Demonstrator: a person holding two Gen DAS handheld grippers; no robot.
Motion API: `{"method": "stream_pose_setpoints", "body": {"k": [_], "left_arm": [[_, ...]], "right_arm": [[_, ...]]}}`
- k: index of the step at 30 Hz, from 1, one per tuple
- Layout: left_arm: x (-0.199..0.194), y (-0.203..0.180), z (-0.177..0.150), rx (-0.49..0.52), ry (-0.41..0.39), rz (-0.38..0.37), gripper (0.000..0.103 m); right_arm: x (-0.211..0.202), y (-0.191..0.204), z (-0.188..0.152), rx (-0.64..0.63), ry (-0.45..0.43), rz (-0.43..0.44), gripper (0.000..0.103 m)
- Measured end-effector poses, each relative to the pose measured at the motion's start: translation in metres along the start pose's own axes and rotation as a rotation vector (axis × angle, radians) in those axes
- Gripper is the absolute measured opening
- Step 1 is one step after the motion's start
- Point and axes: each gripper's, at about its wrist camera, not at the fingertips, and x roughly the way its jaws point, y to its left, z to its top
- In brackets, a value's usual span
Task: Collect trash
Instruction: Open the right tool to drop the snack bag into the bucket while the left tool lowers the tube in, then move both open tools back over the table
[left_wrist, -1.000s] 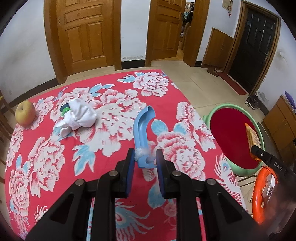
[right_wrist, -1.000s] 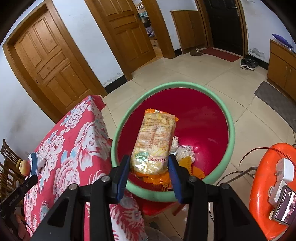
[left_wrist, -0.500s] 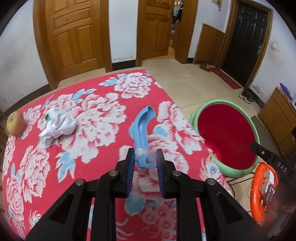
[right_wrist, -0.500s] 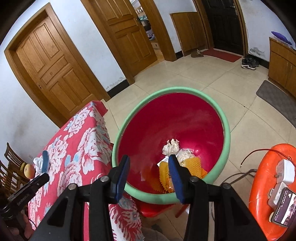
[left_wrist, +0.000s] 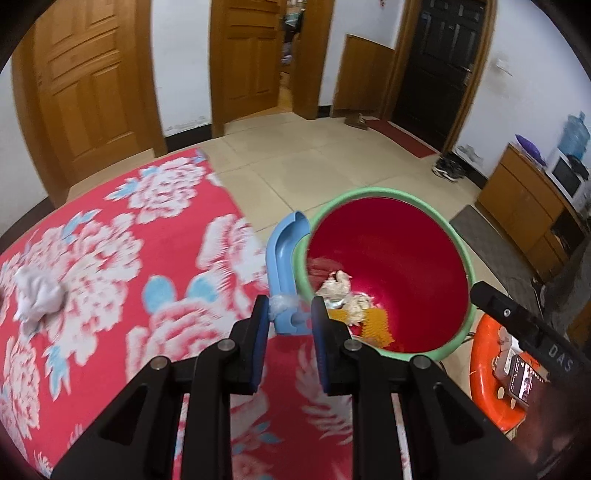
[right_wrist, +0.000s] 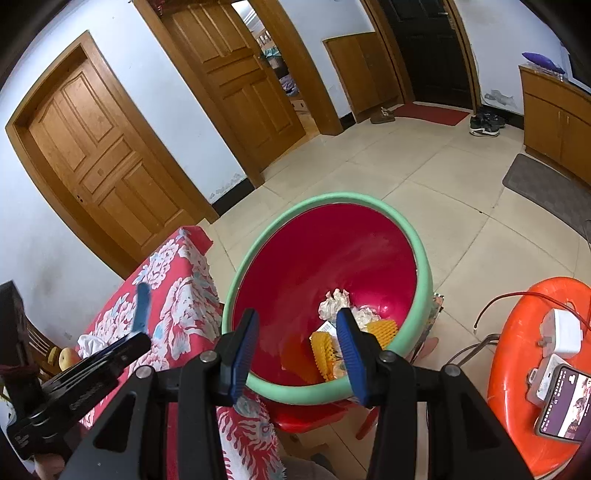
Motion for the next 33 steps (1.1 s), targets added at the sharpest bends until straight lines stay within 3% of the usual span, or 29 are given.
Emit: {"method": "stream_pose_setpoints", "body": {"k": [15, 21, 33], "left_arm": [[0.039, -0.041, 0.012, 0.056, 0.042, -0.032, 0.023], [0.038, -0.041, 0.013, 0.045, 0.035, -0.025, 0.045], [0.017, -0.021, 0.012, -0.009, 0.021, -0.008, 0.049]], "right_arm": [[-0.006, -0.024, 0.002, 0.065, -0.039, -0.004, 0.047], [-0.006, -0.029, 0.003, 0.078, -0.039, -0.003, 0.047], [-0.009, -0.019, -0.001, 0.062, -0.033, 0.014, 0.048]]}}
